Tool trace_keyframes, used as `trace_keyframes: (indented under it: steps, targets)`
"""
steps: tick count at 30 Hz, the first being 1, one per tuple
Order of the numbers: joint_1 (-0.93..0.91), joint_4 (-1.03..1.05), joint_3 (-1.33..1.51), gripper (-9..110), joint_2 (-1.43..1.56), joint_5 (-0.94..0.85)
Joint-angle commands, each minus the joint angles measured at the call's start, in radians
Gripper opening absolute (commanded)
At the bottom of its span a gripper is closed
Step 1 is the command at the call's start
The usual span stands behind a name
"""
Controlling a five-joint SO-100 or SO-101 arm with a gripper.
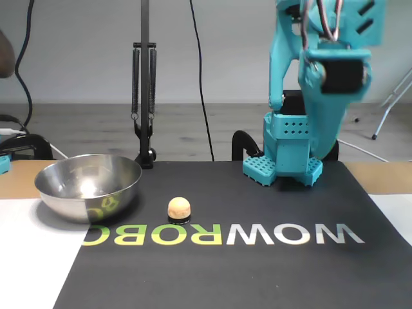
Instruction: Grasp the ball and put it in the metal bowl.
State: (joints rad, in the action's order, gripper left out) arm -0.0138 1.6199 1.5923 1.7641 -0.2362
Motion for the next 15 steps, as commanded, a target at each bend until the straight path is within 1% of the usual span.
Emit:
trace_keyframes:
  steps: [1, 6, 11, 15]
  targets:
    - [-0.023, 0.028, -0.101, 5, -0.069, -0.087]
    - [-0.072, 0.025, -0.155, 5, -0.126, -0.264]
    - [-0.106, 0.026, -0.141, 5, -0.12, -0.486]
    - [-0.137, 0.028, -0.141, 6, -0.114, -0.606]
